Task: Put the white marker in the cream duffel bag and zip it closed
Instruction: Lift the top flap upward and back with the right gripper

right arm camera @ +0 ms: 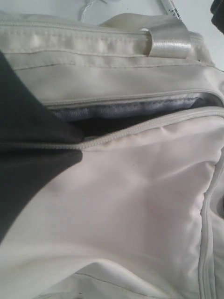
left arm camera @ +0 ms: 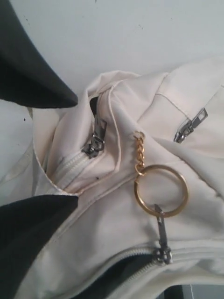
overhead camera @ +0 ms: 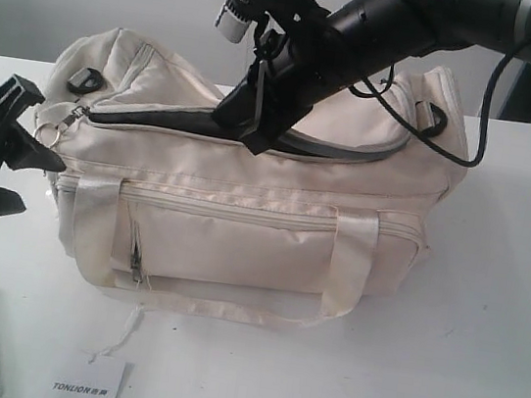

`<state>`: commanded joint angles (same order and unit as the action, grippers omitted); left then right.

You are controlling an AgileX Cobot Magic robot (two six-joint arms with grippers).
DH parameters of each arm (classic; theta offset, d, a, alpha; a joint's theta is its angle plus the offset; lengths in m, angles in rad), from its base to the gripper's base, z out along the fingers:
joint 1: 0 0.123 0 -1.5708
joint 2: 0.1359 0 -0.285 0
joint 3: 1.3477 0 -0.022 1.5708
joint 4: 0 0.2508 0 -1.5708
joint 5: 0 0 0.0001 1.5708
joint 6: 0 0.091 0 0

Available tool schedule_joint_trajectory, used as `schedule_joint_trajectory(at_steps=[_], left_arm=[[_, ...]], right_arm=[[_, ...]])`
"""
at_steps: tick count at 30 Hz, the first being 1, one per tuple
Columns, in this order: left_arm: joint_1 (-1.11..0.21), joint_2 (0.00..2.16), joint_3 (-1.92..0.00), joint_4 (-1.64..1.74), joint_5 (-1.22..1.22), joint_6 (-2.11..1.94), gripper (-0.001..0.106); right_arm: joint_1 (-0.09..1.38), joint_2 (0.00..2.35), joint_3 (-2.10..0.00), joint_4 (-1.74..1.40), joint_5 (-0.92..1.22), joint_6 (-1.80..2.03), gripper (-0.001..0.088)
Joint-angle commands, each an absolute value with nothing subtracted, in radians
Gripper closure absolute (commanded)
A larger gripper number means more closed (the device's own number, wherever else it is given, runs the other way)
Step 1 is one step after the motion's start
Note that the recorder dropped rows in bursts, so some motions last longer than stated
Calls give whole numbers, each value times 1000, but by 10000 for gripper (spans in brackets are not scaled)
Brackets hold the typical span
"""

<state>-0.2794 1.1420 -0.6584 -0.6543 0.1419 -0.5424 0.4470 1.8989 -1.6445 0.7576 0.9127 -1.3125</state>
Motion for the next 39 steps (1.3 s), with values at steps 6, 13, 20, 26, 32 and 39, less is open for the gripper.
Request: schedule_joint_trajectory(at_steps=[6,13,20,26,32,39], left_arm=[[-327,1193,-658,-691,91,-547,463],[-334,1253,-658,-720,-10,-547,463],[-334,1304,-658,-727,-13,-555,556],[-334,1317,-658,-732,-29,-578,693],[-334,1317,-658,-723,-20,-563,1053],[-334,1317,-658,-723,-21,-561,1053]], right_arm=[[447,1899,-1644,758,913,-1313,868],[447,1899,-1644,758,917,-1313,868],[447,1899,-1644,758,915,-1313,868],[447,1899,-1644,758,915,-1313,868],[447,1899,-1644,764,840,-1250,868],[447,1897,-1644,772,543,-1057,868]])
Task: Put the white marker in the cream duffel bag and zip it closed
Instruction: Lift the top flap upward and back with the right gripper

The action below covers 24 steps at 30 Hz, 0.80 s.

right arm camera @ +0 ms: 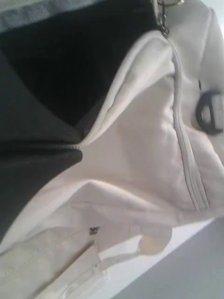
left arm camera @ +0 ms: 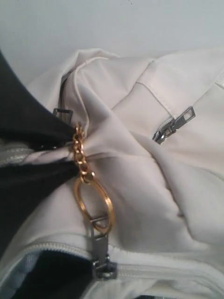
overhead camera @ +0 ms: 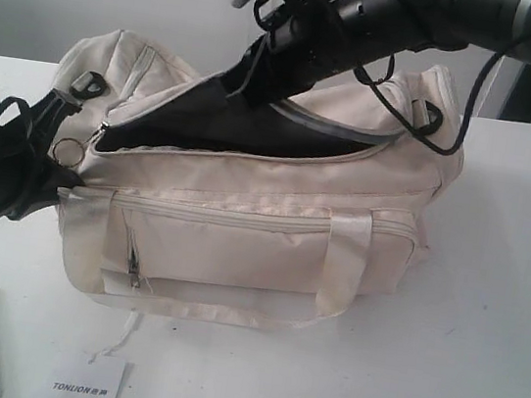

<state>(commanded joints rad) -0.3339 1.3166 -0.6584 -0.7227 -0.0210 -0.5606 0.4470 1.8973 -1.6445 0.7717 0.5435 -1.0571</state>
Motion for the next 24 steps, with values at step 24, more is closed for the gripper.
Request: schedule_joint_trajectory(at_steps=[24], left_arm=[[-334,1317,-658,-723,-23,-561,1053]], right_arm=[[447,1897,-1644,775,-91,-460,868]])
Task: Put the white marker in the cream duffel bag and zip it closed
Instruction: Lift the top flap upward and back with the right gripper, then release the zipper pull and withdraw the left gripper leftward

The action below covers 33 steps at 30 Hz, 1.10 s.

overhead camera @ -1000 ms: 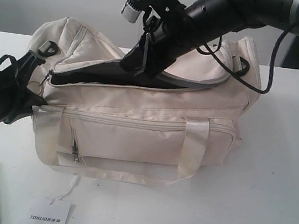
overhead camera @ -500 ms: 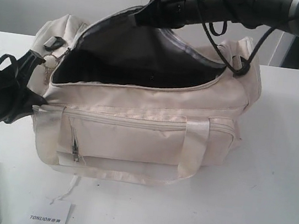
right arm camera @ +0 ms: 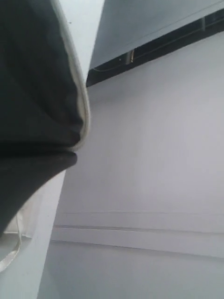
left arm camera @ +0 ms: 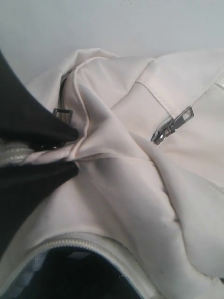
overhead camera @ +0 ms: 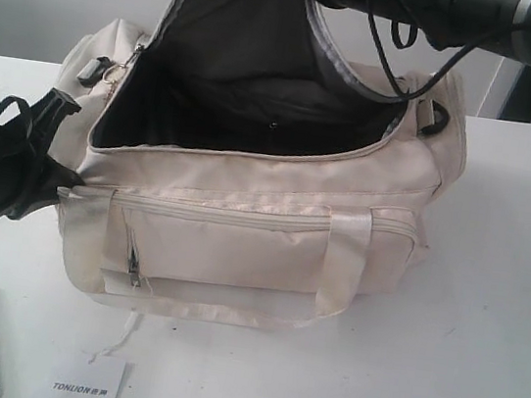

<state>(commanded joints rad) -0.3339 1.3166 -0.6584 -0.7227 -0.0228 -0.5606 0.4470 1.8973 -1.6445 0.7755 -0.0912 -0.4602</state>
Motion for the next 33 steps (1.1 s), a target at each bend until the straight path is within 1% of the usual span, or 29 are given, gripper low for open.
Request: schedule_joint_trajectory(at_steps=[4,13,14,16,17,21,24,26,33], left_arm=[[-334,1317,-658,-725,-23,-561,1053],[-334,1317,-658,-724,-21,-561,1052],[-334,1317,-658,-724,-21,-561,1040],[-334,1315,-658,-724,-21,-561,956],[-334,1315,-658,-724,-21,-561,891],[-334,1315,-658,-724,-18,-561,540],[-334,1315,-658,-724,0,-561,350],[-334,1315,-658,-719,6,-561,297],[-332,1302,-658,-709,68,-494,301]], right_arm=[[447,1897,-1644,775,-136,-389,868],[447,1897,-1644,774,-136,-381,868],[447,1897,-1644,774,-136,-381,868],[447,1897,-1644,769,-136,-381,868],[447,1897,-1644,769,-131,-381,868],[447,1897,-1644,769,-128,-381,868],[447,1897,-1644,769,-128,-381,868],[447,1897,-1644,769,-128,-381,868],[447,1897,-1644,769,-128,-381,868]])
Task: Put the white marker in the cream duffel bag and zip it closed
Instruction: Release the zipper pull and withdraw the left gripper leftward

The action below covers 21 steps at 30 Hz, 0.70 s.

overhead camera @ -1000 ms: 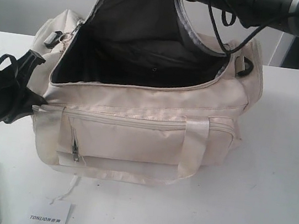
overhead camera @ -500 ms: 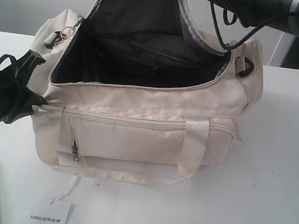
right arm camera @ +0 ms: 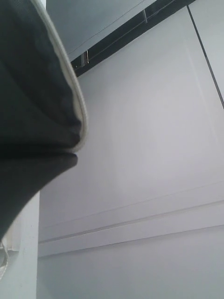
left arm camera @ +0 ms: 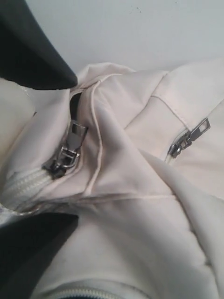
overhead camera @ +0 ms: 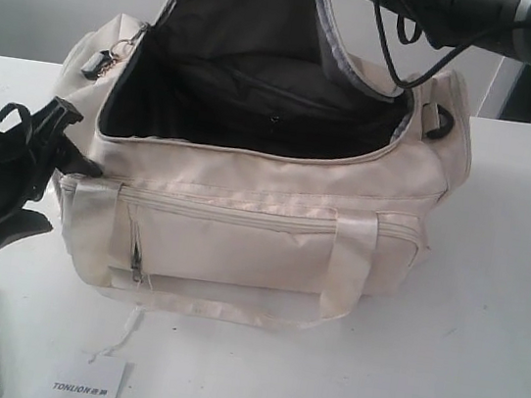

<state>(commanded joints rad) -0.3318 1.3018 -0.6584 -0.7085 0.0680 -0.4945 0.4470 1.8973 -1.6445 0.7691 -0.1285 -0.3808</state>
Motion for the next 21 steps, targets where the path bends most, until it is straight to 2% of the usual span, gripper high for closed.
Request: schedule_joint_trajectory(at_steps=[16,18,21], left_arm=[[-332,1095,-658,-614,5,-33,306],[-332,1076,-658,-577,-9,55,337],[-332,1047,-658,-551,-29,212,464]], right_arm=[[447,1897,-1644,769,-128,-381,868],[447,1897,-1644,769,-128,-381,868],[447,1897,-1644,769,-128,-381,868]])
